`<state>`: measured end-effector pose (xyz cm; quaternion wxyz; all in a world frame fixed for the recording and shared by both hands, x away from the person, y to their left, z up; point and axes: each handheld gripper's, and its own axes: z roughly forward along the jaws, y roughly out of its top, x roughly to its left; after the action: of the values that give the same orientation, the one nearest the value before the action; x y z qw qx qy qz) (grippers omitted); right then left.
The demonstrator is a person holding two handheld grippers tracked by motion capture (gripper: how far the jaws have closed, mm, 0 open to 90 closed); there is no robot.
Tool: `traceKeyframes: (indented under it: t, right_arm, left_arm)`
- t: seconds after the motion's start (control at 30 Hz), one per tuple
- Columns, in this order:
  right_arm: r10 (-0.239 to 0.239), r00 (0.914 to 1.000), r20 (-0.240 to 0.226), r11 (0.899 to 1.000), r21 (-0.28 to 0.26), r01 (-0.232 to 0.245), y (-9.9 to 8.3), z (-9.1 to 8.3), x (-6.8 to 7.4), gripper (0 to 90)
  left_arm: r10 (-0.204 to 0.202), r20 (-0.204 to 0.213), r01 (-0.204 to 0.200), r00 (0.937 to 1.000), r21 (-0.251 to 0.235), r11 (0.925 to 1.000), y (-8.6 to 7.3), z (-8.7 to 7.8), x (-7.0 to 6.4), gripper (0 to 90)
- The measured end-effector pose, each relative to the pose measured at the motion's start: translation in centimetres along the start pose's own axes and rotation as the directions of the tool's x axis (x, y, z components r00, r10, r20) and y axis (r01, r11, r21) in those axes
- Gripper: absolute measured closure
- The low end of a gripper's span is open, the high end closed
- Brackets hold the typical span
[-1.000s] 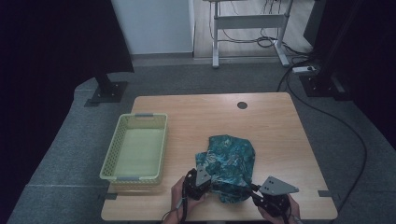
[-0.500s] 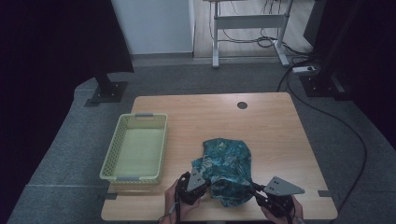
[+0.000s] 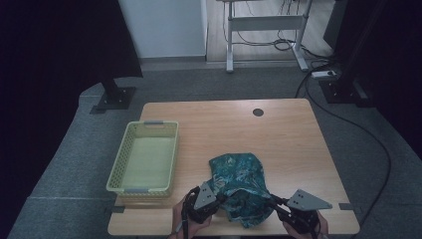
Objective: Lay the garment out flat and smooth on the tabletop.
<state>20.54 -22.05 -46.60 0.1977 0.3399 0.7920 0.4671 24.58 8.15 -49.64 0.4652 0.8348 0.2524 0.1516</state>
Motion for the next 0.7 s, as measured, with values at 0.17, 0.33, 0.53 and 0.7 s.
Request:
traceKeyframes:
  t: [0.17,0.33,0.53,0.7]
  right_arm:
    - [0.005,1.0,-0.003,1.0,-0.008,-0.005,0.1,-0.2,-0.1,79.6]
    - [0.002,1.0,-0.006,0.999,-0.032,-0.002,0.5,-0.9,0.0,79.7]
    - [0.0,1.0,-0.007,0.997,-0.075,0.0,2.0,-2.4,-0.2,79.7]
    - [-0.019,0.9998,0.011,0.993,-0.118,0.02,4.7,-3.3,-0.7,79.7]
  left_arm:
    - [0.001,0.015,-0.001,0.9999,-0.015,0.9999,0.4,-0.5,-0.2,90.0]
    - [0.011,0.023,-0.01,0.9997,-0.047,0.9988,1.2,-1.5,-0.5,90.0]
    - [0.018,0.024,-0.015,0.9996,-0.131,0.9912,3.2,-3.8,-0.2,90.0]
    - [-0.004,0.024,0.008,0.9997,-0.185,0.9827,4.9,-5.1,0.7,90.0]
